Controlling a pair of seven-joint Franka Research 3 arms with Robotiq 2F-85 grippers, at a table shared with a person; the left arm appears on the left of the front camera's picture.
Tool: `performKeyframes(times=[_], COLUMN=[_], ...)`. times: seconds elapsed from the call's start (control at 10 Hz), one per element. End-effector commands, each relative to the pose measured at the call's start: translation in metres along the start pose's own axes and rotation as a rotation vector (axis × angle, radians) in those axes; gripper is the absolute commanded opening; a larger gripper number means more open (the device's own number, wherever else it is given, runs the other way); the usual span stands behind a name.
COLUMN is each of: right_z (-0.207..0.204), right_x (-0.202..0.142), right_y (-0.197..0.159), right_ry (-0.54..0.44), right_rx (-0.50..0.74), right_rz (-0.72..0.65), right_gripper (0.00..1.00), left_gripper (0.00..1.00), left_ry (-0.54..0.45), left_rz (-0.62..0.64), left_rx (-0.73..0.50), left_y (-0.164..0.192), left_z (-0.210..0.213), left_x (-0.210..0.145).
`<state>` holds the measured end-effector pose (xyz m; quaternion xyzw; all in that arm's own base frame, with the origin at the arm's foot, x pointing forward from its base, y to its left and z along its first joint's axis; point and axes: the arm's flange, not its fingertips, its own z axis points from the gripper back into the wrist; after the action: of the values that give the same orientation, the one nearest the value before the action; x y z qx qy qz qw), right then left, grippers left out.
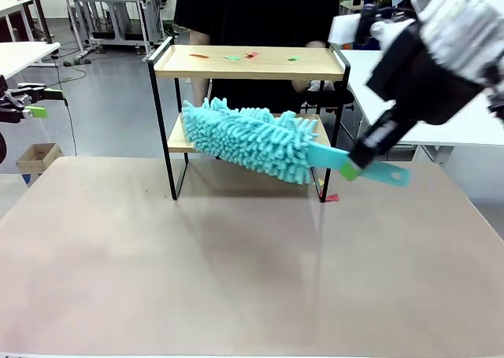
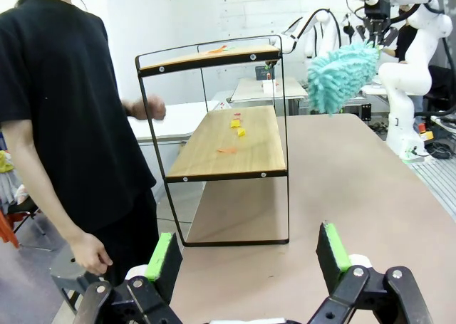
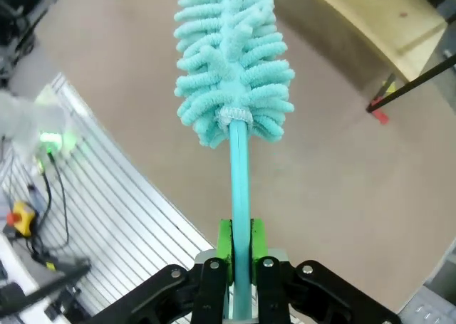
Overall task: Clean the shelf.
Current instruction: Clean the specific section of the Shelf indicated by the human with the Duster.
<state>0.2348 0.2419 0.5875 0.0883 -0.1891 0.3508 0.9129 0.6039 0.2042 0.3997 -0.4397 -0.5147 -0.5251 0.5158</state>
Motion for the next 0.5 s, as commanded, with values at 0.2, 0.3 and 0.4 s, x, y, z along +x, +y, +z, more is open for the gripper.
performKeyframes(times=[0.2,0.3,0.4], right_z=[-0.016,-0.016,-0.016], right_x=[0.041,0.023,0.023], right_y=[0.017,0.014,0.014], right_ry=[-0.057,-0.015,-0.015], right_rx=[-0.049,-0.019,-0.019], right_rz=[-0.203,-0.092,-0.092], right_gripper=[0.13,0.13,0.13], left_gripper=[1.00,1.00,1.00], left_ry=[-0.003,-0.003,-0.003], left_rz=[-0.016,-0.016,-0.016], left_rx=[-0.002,-0.002,-0.002], left_y=[-0.001,-0.001,-0.001], left_z=[0.000,0.000,0.000], left_x=[0.002,0.002,0.002])
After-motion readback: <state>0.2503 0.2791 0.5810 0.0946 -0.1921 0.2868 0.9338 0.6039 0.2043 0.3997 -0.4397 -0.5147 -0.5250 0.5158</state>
